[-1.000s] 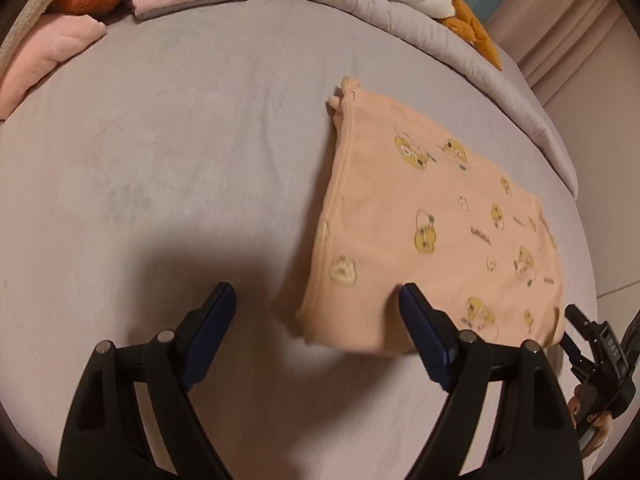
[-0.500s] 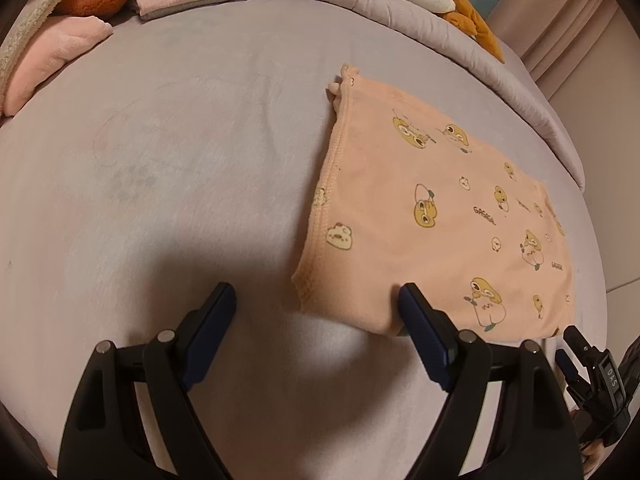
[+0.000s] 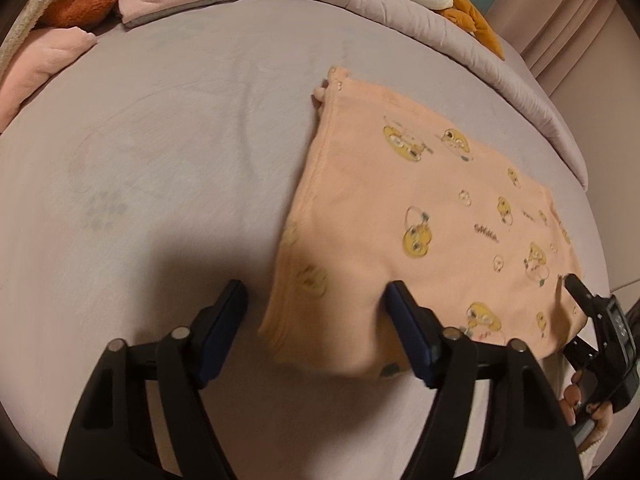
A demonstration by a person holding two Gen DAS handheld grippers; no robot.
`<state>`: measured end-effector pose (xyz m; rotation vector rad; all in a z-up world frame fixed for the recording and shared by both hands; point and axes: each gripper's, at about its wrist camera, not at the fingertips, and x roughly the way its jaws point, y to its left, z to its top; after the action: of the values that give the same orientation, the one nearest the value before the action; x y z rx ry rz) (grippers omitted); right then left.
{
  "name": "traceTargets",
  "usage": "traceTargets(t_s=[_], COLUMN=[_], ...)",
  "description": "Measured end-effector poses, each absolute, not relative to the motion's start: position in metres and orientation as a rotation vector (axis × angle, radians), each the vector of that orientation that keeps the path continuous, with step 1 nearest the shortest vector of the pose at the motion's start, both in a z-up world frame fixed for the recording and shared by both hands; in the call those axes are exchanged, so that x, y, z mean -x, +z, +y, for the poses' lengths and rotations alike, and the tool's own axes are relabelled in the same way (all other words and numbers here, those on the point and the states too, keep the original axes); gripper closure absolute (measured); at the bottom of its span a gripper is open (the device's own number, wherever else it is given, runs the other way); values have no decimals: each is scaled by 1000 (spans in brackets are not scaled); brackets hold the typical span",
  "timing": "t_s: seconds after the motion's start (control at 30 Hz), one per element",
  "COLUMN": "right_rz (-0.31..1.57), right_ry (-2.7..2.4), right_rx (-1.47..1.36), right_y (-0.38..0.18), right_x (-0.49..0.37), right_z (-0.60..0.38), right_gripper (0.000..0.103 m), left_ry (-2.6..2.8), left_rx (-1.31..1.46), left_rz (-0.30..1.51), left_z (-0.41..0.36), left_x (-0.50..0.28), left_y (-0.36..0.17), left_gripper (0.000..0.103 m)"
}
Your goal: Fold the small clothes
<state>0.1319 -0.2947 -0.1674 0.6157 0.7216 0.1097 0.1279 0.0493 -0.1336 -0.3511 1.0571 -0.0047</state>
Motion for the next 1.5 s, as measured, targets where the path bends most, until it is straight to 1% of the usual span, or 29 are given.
traceTargets(t_s=[0.03,0.07,0.1,0.13,0.2,0.3,0.47,0.6,0.73,1.0,1.17,1.33,1.5], right_rz=[718,712,710,708,711,681,630,596,568,560,570,576,632], right_ry=[114,120,122,122,111,103,129,121,91,118,167,273,376], right_rx=[-622,-628,-627,-621,-598,-575,-537,-515,-428,-308,-190,-40,141], right_y=[-168,-170,-170,-171,-172,-167,-145,-122,-100,-80,-72,-63,-79], right_x=[-136,-140,-143,-145,-149,-146,-128,-111,-89,-67,-75,-81,-80], right_z=[-294,-293,-292,-291,-287,-285,-285,-292,-298,-293,-264,-211,-153], right_gripper=[30,36,45,51,79,85,89,89,89,89,89,89,89], left_ry=[-7,-7,-10,-26,-57,-37,-60,-119,-176,-240,-228,-213,-159], left_rx=[353,350,349,353,377,360,388,412,391,389,411,408,419], left_rz=[1056,1054,1050,1047,1050,1039,1036,1041,1063,1103,1123,1105,1058], left_z=[48,46,44,42,38,33,32,22,2,-19,-12,2,25], left_x=[-131,-133,-134,-136,-139,-136,-125,-106,-82,-45,-48,-41,-35], left_y=[-134,-133,-133,-133,-135,-132,-121,-113,-108,-111,-112,-102,-92], left_gripper=[42,45,53,66,81,92,95,94,94,94,91,92,89])
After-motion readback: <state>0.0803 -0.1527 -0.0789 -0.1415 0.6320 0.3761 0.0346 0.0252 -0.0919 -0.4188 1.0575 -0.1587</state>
